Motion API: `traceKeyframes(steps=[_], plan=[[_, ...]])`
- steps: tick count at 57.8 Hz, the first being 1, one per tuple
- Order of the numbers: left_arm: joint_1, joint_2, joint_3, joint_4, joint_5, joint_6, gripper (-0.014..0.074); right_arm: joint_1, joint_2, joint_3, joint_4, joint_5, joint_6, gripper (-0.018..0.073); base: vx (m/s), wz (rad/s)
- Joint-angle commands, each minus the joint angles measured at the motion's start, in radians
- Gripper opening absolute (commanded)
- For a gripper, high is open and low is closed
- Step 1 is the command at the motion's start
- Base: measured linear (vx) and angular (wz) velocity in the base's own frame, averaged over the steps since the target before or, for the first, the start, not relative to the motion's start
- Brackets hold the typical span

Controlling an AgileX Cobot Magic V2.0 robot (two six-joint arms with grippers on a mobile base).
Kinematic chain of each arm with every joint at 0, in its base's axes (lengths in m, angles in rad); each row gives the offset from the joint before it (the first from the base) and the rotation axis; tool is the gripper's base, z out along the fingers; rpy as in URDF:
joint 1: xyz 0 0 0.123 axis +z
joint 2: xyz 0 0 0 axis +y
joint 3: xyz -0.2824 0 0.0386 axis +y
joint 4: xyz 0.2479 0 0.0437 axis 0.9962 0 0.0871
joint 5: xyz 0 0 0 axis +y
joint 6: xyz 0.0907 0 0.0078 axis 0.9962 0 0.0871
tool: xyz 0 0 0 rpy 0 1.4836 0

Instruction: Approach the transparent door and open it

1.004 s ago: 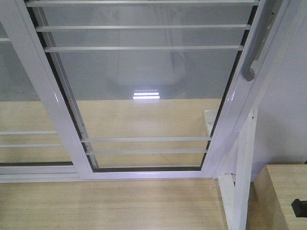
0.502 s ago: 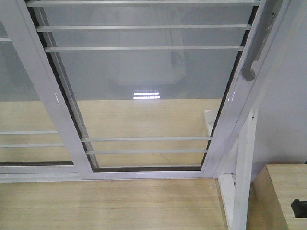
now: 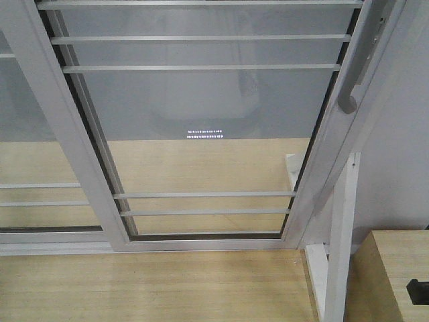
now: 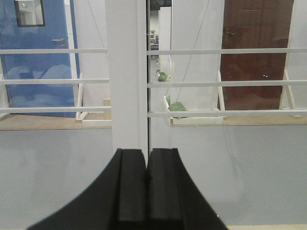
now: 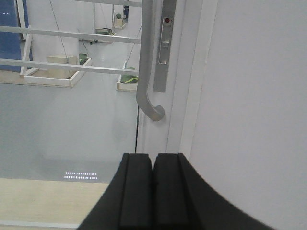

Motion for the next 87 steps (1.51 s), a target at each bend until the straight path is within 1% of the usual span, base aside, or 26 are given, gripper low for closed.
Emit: traceKeyframes(steps=[1,8,13,17,21,25,30,38,41,44,48,52,55,61,69,74,79,84,87], plan=[[-0.003,-0.003,0.029,-0.001,-0.086,-0.002,-0.0006,-0.005,0.016,0.012,-0.007,-0.078,-0.011,-0.0008,0.0,0.0],[-0.003,-0.003,0.028,-0.001,-0.094,-0.002,-0.0006,-0.005,0.016,0.012,-0.015,-0.09,-0.014,-0.0008,0.0,0.0],[-0.003,-0.003,0.028,-0.001,-0.14,-0.004,-0.0006,-0.005,0.016,0.012,-0.017,-0.126,-0.016,-0.0008,0.0,0.0],[-0.003,-0.003,0.028,-0.003,-0.186,-0.011,-0.0006,-0.005,0.016,0.012,-0.007,-0.183,-0.01,-0.0008,0.0,0.0],[-0.003,-0.003,0.019,-0.003,-0.236,-0.032,-0.0006,-0.005,0.016,0.007,0.001,-0.233,0.015,-0.0008,0.0,0.0],[-0.003,-0.003,0.008,-0.003,-0.274,-0.033,-0.0006,-0.005,0.016,-0.015,0.009,-0.231,0.046,-0.0008,0.0,0.0],[-0.004,-0.003,-0.046,-0.003,-0.234,-0.041,-0.0006,-0.005,0.016,-0.092,0.01,-0.173,0.063,-0.0008,0.0,0.0],[-0.004,0.025,-0.189,-0.002,-0.051,-0.041,-0.0006,-0.005,0.032,-0.259,0.009,-0.021,0.043,-0.0006,0.0,0.0],[-0.004,0.06,-0.261,0.0,0.027,-0.038,-0.0006,-0.005,0.061,-0.346,0.009,0.051,0.014,-0.0005,0.0,0.0],[-0.004,0.101,-0.321,0.009,0.076,-0.022,-0.0006,-0.005,0.096,-0.405,0.009,0.113,-0.02,-0.0005,0.0,0.0],[-0.004,0.17,-0.394,0.038,0.101,0.016,-0.0006,-0.005,0.151,-0.459,-0.002,0.145,-0.082,-0.0005,0.0,0.0],[-0.004,0.256,-0.45,0.073,0.099,0.056,-0.0006,-0.005,0.219,-0.484,-0.028,0.128,-0.139,-0.0005,0.0,0.0],[-0.004,0.321,-0.477,0.085,0.094,0.056,-0.0006,-0.005,0.271,-0.486,-0.042,0.092,-0.168,-0.0005,0.0,0.0],[-0.004,0.42,-0.488,0.074,0.064,0.047,-0.0006,-0.005,0.361,-0.486,-0.04,0.023,-0.169,-0.0001,0.0,0.0],[-0.004,0.51,-0.488,0.066,0.067,0.047,0.0001,-0.005,0.47,-0.486,-0.024,-0.026,-0.162,0.0027,0.0,0.0],[-0.004,0.548,-0.488,0.066,0.052,0.047,0.0015,-0.005,0.536,-0.486,0.004,-0.037,-0.162,0.0061,0.0,0.0],[-0.004,0.583,-0.488,0.066,0.029,0.047,0.0045,-0.005,0.593,-0.486,0.027,-0.066,-0.162,0.0113,0.0,0.0],[-0.004,0.614,-0.488,0.066,0.016,0.047,0.0092,-0.005,0.644,-0.486,0.056,-0.098,-0.162,0.0174,0.0,0.0],[-0.004,0.632,-0.488,0.066,0.007,0.047,0.0139,-0.005,0.675,-0.486,0.078,-0.12,-0.162,0.0214,0.0,0.0]])
